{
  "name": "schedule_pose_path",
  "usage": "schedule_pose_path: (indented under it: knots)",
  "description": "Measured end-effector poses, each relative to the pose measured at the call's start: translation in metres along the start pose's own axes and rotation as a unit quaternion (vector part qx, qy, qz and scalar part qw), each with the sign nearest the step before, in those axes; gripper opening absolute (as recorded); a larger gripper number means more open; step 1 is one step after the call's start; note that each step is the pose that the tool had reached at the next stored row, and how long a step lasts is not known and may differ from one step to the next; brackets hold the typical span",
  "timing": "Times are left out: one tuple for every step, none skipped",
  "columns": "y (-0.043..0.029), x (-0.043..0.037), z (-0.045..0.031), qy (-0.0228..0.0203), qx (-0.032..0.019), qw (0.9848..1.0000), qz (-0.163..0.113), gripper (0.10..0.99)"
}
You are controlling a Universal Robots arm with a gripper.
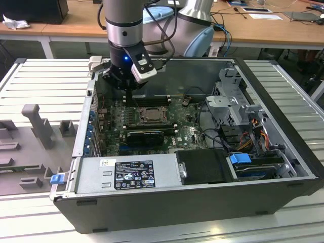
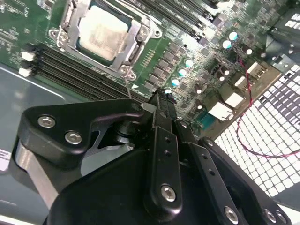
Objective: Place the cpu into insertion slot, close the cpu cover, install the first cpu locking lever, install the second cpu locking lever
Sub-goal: 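Install the first cpu locking lever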
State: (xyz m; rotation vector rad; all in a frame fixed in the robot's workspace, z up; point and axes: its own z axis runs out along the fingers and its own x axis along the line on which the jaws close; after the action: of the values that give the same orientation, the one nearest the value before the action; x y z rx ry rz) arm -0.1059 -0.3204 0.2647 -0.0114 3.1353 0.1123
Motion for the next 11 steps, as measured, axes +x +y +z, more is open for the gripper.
schedule_pose_path:
  knots:
    - [0.0001,0.0014,0.0005,0.0001,0.0,1.0,0.0,0.106]
    - [0.0001,0.0029,0.0009,0.0001,-0.0002,1.0,0.0,0.106]
    - [0.0003,0.004,0.0015,0.0,-0.0005,1.0,0.0,0.106]
    - [0.0007,0.0044,0.0022,0.0,-0.0006,1.0,0.0,0.106]
    - [0.0011,0.0047,0.0028,0.0001,-0.0006,1.0,0.0,0.106]
    - [0.0018,0.0051,0.0038,0.0,-0.0009,1.0,0.0,0.106]
    - [0.0024,0.0054,0.0043,0.0,-0.0011,1.0,0.0,0.106]
    - [0.0037,0.0059,0.0051,0.0,-0.0014,1.0,0.0,0.106]
    - [0.0056,0.0065,0.0056,0.0001,-0.0015,1.0,0.0,0.106]
    - [0.0071,0.0066,0.0059,0.0,-0.0016,1.0,0.0,0.106]
    - [0.0086,0.0066,0.0062,0.0,-0.0016,1.0,0.0,0.106]
